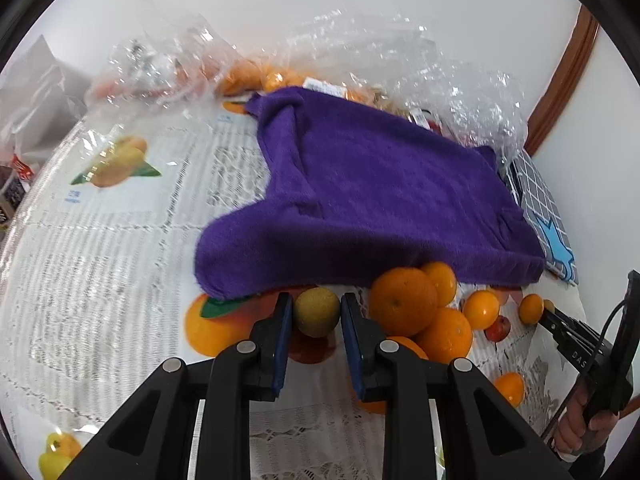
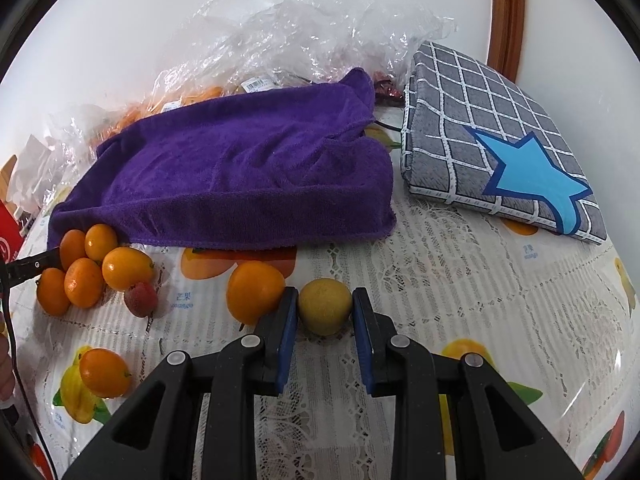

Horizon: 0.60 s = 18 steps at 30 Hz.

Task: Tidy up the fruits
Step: 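Lift both held yellow fruits and carry them toward the purple towel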

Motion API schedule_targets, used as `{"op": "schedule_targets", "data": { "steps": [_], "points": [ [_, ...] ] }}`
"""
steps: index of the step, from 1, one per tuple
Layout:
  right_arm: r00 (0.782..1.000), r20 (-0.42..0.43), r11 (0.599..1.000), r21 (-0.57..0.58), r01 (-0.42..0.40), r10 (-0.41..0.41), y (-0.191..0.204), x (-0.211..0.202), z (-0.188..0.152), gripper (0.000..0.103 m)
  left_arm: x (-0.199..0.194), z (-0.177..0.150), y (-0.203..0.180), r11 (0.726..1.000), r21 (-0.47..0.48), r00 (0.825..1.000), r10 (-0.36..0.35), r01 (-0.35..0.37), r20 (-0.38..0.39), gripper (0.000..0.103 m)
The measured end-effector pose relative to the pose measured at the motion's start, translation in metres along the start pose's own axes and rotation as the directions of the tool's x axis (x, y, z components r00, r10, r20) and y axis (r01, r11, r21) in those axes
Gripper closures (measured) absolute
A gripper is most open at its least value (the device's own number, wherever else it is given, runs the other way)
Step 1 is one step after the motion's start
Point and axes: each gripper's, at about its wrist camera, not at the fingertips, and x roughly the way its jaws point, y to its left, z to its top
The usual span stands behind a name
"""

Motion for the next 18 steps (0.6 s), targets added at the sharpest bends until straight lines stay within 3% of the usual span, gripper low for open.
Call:
{"op": "schedule_targets", "data": {
  "steps": [18],
  "points": [
    [0.997, 0.072, 1.000, 0.010, 0.005, -0.005, -0.004, -0.033, 0.005, 0.076, -0.048, 0.006, -0.016, 1.000, 0.017, 0.996, 0.010, -0.011, 0.087, 0.080]
  ]
}}
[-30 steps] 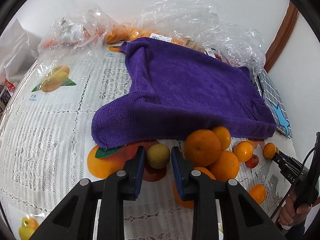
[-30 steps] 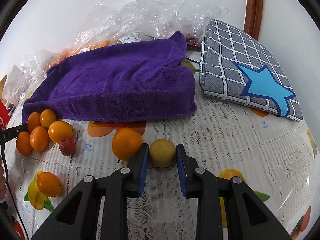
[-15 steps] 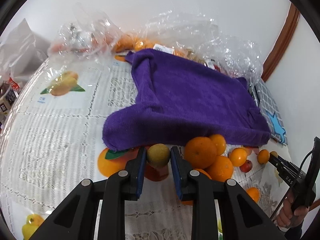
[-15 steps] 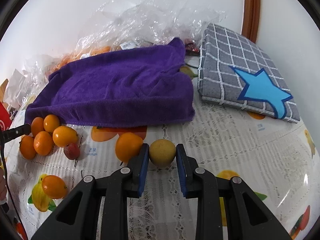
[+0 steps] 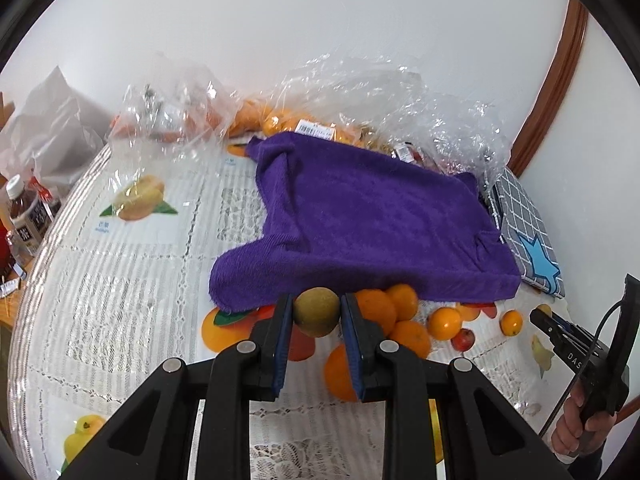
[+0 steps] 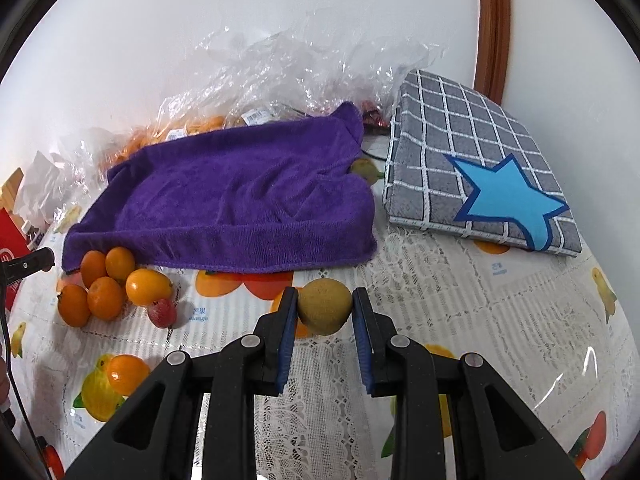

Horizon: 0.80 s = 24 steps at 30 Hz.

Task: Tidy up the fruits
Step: 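Lift both held yellow fruits and carry them toward the purple towel, then lower the yellow fruits onto the purple towel and open both tools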

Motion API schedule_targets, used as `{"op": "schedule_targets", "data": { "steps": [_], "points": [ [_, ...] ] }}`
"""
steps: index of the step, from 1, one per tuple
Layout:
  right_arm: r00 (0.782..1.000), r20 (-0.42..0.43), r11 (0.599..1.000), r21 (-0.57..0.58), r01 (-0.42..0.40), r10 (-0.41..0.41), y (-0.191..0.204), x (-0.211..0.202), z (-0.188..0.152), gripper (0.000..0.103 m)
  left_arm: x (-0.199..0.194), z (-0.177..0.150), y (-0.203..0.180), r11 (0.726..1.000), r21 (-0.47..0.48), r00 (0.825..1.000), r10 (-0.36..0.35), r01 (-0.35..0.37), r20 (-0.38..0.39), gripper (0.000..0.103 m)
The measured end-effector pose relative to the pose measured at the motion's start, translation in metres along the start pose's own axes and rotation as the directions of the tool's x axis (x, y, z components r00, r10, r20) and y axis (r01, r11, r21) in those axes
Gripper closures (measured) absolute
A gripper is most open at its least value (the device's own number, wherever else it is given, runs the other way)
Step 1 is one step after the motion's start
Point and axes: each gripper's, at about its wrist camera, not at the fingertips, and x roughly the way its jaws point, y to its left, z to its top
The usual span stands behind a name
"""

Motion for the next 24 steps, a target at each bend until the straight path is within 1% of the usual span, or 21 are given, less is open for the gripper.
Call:
{"op": "schedule_targets", "data": {
  "steps": [6, 11, 18, 24],
  "points": [
    [1.000, 0.027, 1.000, -0.005, -0.008, 0.009, -0.004, -0.007, 0.010, 0.076, -0.005, 0.015, -0.013, 1.000, 0.014, 1.000, 0.006, -0.006, 0.019, 0.080],
    [0.998, 0.054, 1.000, -0.011, -0.019, 0.020, -0.006, -0.011, 0.024, 0.076, -0.004, 0.033, -0.025, 1.000, 0.027, 0.999, 0.013, -0.013, 0.032, 0.080],
    [0.993, 0.113, 0.999, -0.027, -0.037, 0.040, -0.002, -0.012, 0.066, 0.076, 0.005, 0.067, -0.035, 0.999, 0.039, 0.998, 0.024, -0.026, 0.053, 0.080],
    [0.986, 0.147, 0.997, -0.038, -0.069, 0.073, 0.005, 0.003, 0.103, 0.076, 0.022, 0.093, -0.040, 0.998, 0.044, 0.997, 0.045, -0.048, 0.066, 0.080]
  ]
}}
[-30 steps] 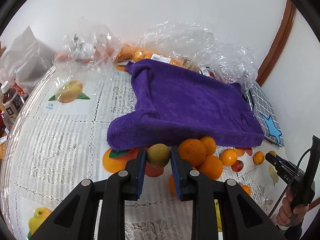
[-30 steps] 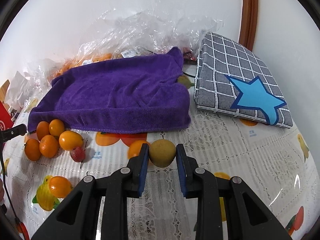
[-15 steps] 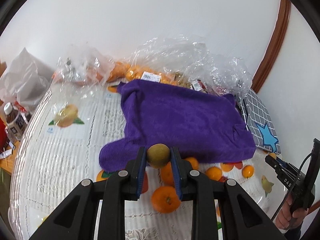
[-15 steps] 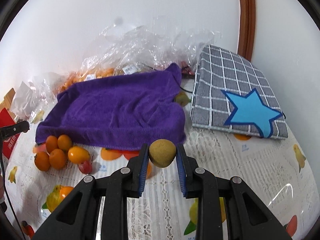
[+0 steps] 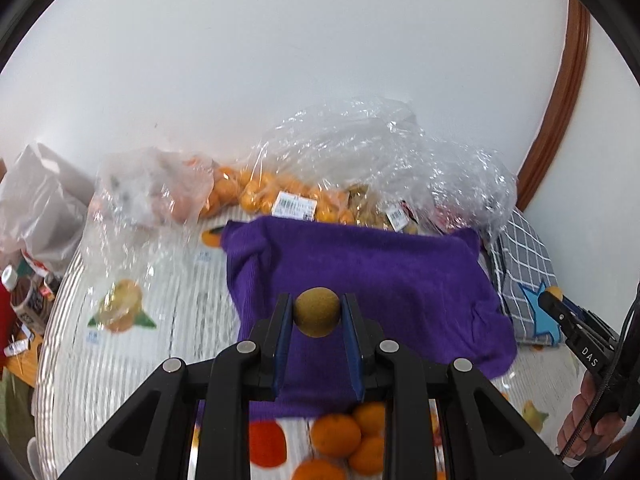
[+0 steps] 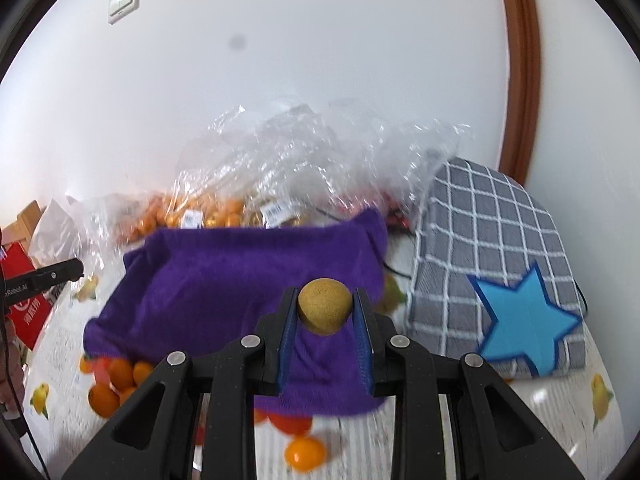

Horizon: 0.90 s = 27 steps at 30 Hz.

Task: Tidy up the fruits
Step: 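Lower the yellow fruits onto the purple towel and open both tools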

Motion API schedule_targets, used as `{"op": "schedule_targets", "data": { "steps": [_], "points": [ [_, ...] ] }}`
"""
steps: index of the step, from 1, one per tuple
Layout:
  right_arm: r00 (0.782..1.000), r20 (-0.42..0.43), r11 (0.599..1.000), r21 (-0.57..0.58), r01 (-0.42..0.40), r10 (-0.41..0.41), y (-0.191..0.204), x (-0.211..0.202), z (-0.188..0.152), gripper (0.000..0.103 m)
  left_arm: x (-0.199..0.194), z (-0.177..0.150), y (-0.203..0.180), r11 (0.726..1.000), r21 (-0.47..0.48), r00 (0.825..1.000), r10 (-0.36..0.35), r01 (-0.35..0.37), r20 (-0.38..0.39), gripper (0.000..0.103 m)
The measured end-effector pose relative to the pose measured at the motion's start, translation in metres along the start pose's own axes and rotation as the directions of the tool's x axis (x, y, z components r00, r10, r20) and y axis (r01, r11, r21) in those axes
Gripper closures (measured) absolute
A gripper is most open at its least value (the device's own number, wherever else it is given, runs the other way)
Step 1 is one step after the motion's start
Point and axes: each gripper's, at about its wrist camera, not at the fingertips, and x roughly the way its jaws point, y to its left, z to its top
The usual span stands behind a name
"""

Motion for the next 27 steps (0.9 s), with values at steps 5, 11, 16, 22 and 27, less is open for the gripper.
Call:
{"op": "schedule_targets", "data": {
  "steps": [5, 11, 16, 22, 27],
  "points": [
    [1.000, -0.004, 1.000, -0.012, -0.011, 0.011, 0.006, 0.026, 0.018, 0.076, 0.025, 0.012, -0.005, 0.999, 0.032, 0.999, 0.040, -0.041, 0.016, 0.080],
    [0.999, -0.044, 1.000, -0.024, -0.018, 0.017, 0.011, 0.062, 0.023, 0.076, 0.065, 0.020, -0.007, 0.999, 0.036, 0.999, 0.029, -0.028, -0.020, 0.080],
    [0.996, -0.091, 0.999, -0.036, -0.025, 0.021, 0.014, 0.090, 0.020, 0.076, 0.091, 0.017, -0.008, 0.999, 0.042, 0.998, 0.028, -0.025, -0.054, 0.080],
    [0.988, -0.150, 0.999, -0.031, -0.027, 0.022, 0.016, 0.118, 0.015, 0.076, 0.119, 0.008, -0.008, 0.998, 0.047, 0.992, 0.036, -0.031, -0.122, 0.080],
    [0.981, -0.194, 0.999, -0.040, -0.027, 0.018, 0.016, 0.132, 0.006, 0.076, 0.133, 0.003, -0.002, 1.000, 0.016, 0.985, 0.009, -0.006, -0.171, 0.080]
  ]
}}
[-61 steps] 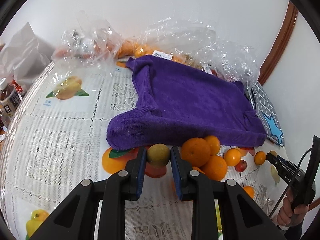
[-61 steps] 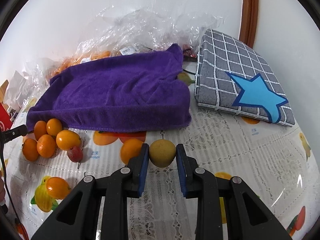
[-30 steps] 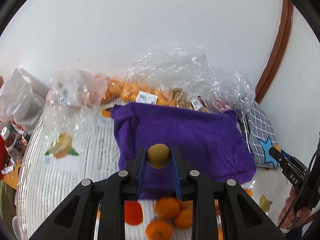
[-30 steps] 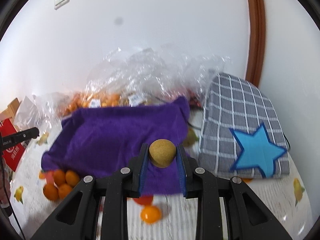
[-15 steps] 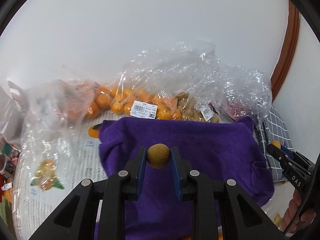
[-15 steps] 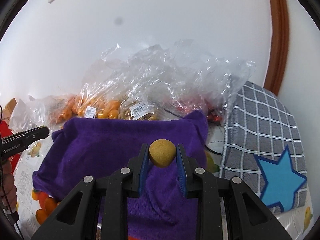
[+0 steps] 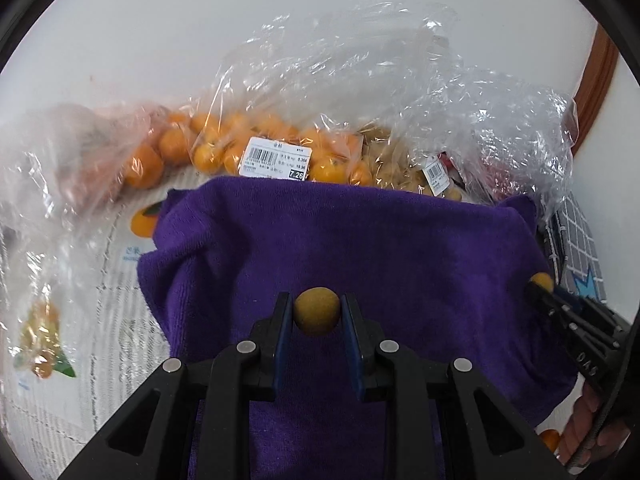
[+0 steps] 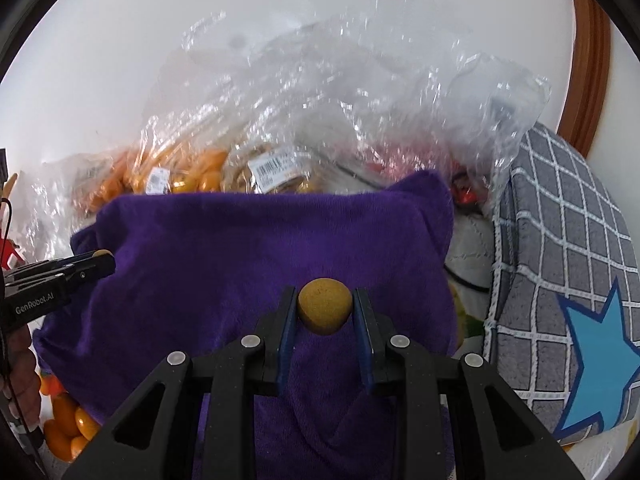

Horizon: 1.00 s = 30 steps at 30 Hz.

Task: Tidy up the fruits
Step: 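Lower the yellow fruits onto the purple towel and open both tools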

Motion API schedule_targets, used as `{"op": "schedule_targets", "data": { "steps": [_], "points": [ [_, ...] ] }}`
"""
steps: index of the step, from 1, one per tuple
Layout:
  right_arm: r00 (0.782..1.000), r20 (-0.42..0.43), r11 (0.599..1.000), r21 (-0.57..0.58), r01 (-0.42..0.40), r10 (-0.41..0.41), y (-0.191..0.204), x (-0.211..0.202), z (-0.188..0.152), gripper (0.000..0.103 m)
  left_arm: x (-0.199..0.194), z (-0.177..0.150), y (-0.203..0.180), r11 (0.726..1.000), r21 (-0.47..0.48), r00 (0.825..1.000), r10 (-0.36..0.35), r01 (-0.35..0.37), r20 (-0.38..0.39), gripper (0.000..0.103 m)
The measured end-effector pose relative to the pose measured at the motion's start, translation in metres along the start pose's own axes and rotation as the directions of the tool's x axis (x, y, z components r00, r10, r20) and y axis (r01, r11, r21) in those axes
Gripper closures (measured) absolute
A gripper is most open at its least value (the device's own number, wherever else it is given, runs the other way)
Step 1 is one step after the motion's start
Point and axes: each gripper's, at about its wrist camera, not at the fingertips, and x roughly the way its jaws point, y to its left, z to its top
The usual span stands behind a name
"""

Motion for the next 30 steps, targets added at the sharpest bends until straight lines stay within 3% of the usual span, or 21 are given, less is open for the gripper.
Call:
{"op": "schedule_targets", "data": {
  "steps": [17, 19, 21, 26, 30],
  "points": [
    [0.997, -0.073, 0.998, 0.047, -0.032, 0.035, -0.010, 0.014, -0.003, 0.076, 0.007, 0.002, 0.000, 1.000, 0.000, 0.998, -0.021, 0.021, -0.055, 0.079],
    [0.997, -0.068, 0.997, 0.059, -0.040, 0.045, -0.011, 0.013, -0.002, 0.073, 0.004, 0.002, 0.000, 1.000, 0.005, 0.998, -0.021, 0.021, -0.052, 0.074],
    [0.997, -0.064, 0.997, 0.064, -0.043, 0.047, -0.012, 0.010, -0.003, 0.062, 0.000, 0.002, -0.002, 1.000, 0.010, 0.999, -0.017, 0.017, -0.043, 0.073],
    [0.999, -0.006, 0.998, 0.051, -0.034, 0.035, -0.008, -0.011, -0.001, 0.057, -0.019, 0.004, -0.010, 0.999, 0.032, 1.000, -0.002, 0.002, -0.008, 0.073],
    [0.997, 0.070, 0.998, 0.048, -0.035, 0.032, -0.002, -0.041, 0.001, 0.055, -0.050, 0.005, -0.018, 0.999, 0.051, 0.998, -0.003, 0.000, 0.062, 0.072]
  ]
}}
